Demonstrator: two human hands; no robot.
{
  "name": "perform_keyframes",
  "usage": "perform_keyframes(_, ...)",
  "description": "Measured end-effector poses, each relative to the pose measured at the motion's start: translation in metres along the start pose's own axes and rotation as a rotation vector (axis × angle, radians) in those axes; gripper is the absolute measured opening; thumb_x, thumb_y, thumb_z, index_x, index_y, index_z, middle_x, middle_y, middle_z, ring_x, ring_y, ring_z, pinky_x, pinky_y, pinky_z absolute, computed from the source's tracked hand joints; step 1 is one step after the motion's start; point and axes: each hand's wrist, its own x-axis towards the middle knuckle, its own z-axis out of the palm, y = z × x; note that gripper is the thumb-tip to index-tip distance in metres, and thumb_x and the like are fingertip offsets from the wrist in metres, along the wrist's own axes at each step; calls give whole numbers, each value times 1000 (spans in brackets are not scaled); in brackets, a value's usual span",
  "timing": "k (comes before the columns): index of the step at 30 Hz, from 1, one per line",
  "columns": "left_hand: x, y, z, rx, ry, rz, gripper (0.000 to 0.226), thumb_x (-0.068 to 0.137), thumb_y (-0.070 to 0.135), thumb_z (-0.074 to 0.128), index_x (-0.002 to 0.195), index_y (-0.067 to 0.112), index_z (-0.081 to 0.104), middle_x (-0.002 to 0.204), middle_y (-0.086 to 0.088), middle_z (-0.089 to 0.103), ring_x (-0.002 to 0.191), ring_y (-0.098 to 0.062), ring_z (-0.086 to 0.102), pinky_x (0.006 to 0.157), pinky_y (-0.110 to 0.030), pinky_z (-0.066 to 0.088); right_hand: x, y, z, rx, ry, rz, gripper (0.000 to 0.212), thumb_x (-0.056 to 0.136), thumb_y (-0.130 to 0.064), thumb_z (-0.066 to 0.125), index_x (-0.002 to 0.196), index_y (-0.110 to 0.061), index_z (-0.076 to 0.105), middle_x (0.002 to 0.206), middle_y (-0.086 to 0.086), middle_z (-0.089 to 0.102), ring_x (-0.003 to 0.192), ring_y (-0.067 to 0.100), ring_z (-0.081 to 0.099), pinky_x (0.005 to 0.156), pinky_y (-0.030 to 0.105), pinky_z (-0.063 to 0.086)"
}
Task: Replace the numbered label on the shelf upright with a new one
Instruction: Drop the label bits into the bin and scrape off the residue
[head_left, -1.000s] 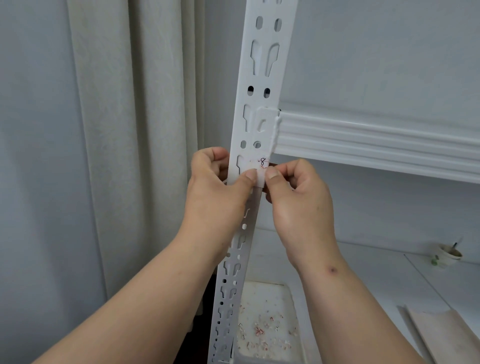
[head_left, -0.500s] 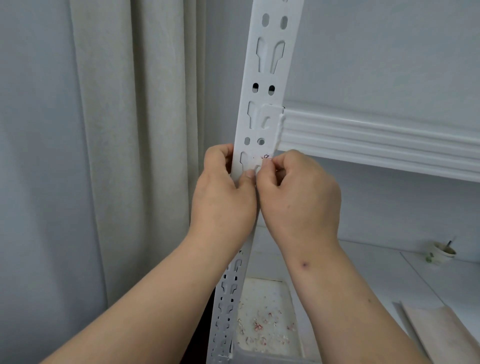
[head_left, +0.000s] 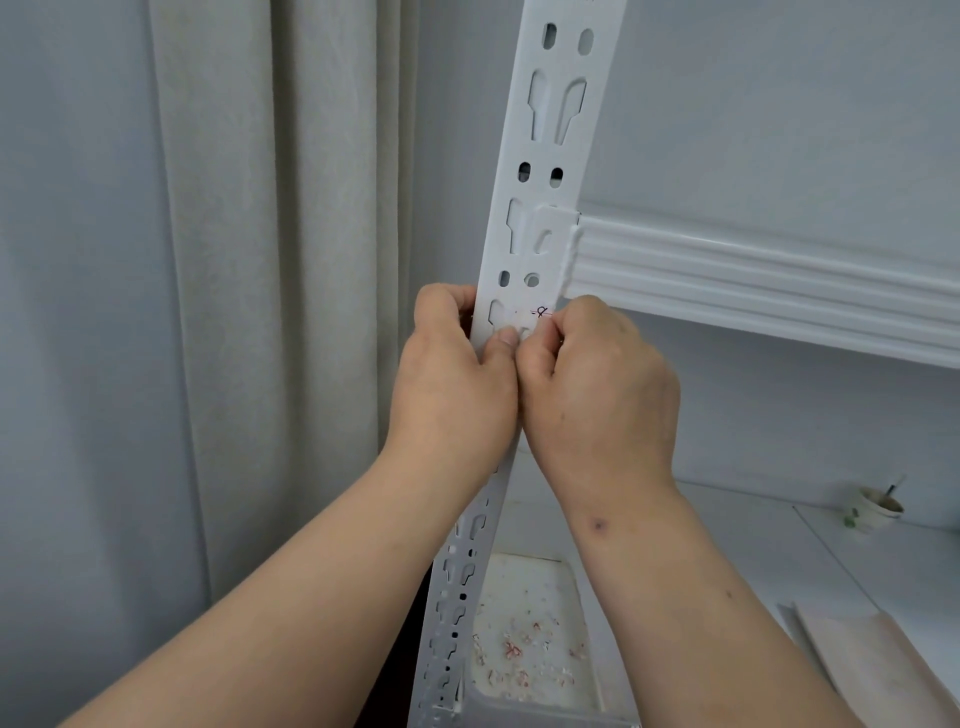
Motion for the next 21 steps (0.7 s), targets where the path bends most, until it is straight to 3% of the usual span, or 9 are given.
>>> perform_keyframes(8,-3,1,0,-36,-12,-2,21,94,22,61,109,29,47,95,22,61,78,17,57,59,-3,43,-1,2,-7,79,-161,85,27,87,-29,51,71,-10,63,65,4,64,61,31,59,62,41,49)
perform_keyframes(12,-3,1,1,-70,-12,-11,21,93,27,63,106,31,48,94,22,62,80,13,58,58,-5,45,7,0,-8,40,-212,124,28,89,-32,50,77,-12,66,72,3,68,70,31,61,69,38,48)
perform_keyframes(21,-3,-1,3,-84,-5,-11,24,91,31,66,104,34,46,99,22,63,83,11,58,62,-6,46,9,-6,-10,34,-214,117,24,89,-28,48,71,-13,50,73,8,64,66,33,55,62,34,36)
